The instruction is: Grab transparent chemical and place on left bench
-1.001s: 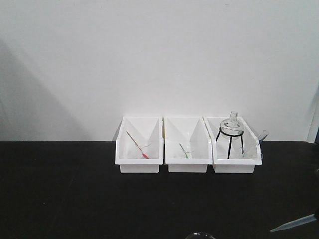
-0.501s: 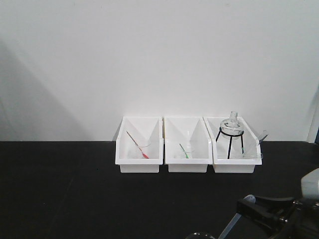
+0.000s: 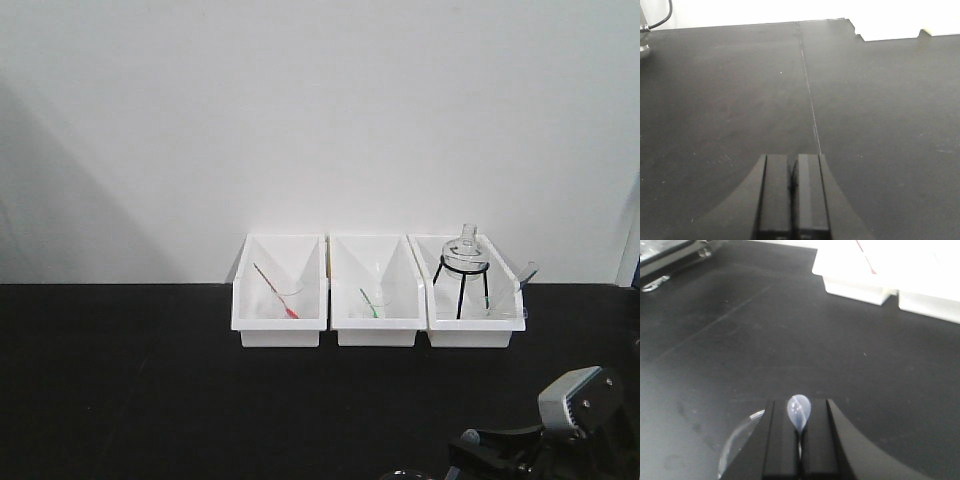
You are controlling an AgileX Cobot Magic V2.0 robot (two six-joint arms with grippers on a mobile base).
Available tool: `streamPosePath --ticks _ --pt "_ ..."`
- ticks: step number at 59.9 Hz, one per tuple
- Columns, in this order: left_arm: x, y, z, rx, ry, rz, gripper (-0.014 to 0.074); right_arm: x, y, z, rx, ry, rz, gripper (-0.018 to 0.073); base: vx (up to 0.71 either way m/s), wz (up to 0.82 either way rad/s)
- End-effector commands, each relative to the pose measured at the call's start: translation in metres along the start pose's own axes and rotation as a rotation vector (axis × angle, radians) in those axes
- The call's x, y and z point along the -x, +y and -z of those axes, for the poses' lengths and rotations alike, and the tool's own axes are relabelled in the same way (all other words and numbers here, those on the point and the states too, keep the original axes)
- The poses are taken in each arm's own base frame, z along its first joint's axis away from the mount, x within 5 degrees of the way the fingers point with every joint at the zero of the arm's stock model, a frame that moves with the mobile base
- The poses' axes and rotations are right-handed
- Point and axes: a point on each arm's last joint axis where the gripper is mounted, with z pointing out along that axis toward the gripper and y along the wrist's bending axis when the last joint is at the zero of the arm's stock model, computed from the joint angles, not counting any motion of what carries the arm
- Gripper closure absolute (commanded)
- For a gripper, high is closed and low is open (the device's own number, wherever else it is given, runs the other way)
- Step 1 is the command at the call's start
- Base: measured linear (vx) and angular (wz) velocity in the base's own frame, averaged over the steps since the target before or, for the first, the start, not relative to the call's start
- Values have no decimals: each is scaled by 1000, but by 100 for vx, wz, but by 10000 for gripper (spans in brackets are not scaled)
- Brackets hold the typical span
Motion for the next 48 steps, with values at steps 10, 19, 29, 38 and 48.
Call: streamPosePath --ticks 10,19,29,38,48 --pt "3 0 1 2 -81 9 600 22 2 3 25 -128 30 124 0 0" --pt "3 0 1 2 -81 9 600 22 2 3 25 -131 28 37 0 0" --pt "3 0 1 2 -81 9 600 24 4 4 38 -149 26 41 0 0" --pt "3 0 1 2 -81 9 600 30 8 7 63 -193 28 85 0 0" --pt "3 0 1 2 -81 9 600 39 13 16 32 -226 63 193 0 0"
